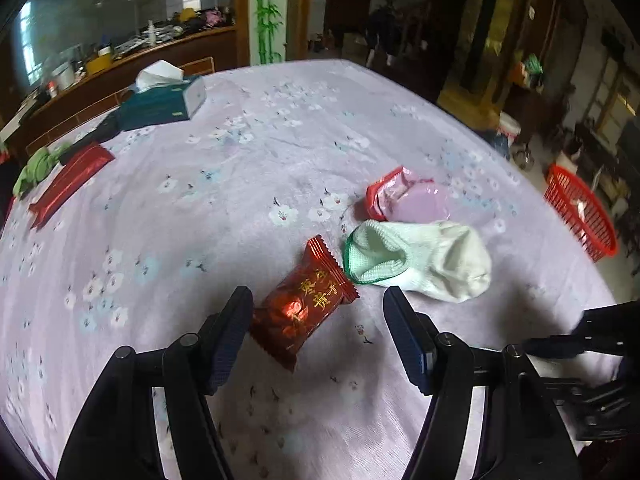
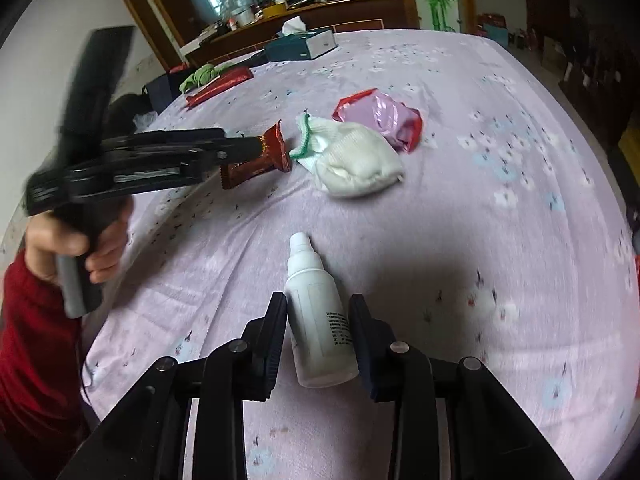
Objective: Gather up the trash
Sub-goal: 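Grasp the red candy wrapper with the left tool while the right tool grasps the white spray bottle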
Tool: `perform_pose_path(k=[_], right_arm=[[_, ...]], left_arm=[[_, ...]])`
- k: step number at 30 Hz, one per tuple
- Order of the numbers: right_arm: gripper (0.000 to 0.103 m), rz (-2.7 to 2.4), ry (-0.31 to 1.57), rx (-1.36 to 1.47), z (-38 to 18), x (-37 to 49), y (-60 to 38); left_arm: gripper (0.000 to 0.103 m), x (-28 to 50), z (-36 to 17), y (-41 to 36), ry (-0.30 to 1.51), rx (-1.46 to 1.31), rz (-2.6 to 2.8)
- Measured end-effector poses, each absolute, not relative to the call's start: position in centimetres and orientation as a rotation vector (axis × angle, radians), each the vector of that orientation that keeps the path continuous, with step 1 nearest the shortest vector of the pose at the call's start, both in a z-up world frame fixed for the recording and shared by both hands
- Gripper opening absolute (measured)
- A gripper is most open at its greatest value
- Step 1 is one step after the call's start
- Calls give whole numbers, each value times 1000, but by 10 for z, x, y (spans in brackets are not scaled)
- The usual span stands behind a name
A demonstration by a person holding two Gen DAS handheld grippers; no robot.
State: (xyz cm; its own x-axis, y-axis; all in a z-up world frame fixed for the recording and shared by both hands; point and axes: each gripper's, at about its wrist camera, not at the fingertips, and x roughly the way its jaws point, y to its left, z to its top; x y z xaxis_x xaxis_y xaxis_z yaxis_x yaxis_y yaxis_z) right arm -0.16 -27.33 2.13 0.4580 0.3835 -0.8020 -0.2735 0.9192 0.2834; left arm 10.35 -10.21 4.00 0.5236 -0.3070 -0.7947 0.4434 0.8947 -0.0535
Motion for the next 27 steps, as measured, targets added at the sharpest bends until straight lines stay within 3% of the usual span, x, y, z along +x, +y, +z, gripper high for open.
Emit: perform_pose_path(k=[1,3,6,27], right_arm=[[34,401,1015,124,21,-4,-275],[34,398,1016,136,20,-8,-279],[34,387,1011,147,20,-13,-283],[33,351,984,154,17,-23,-280]], left_arm=[[62,106,36,-104,920,177,-448],[46,108,29,-107,941,197,-444],[33,107,21,-109,961,196,-451],[32,107,17,-114,943,41,-340]])
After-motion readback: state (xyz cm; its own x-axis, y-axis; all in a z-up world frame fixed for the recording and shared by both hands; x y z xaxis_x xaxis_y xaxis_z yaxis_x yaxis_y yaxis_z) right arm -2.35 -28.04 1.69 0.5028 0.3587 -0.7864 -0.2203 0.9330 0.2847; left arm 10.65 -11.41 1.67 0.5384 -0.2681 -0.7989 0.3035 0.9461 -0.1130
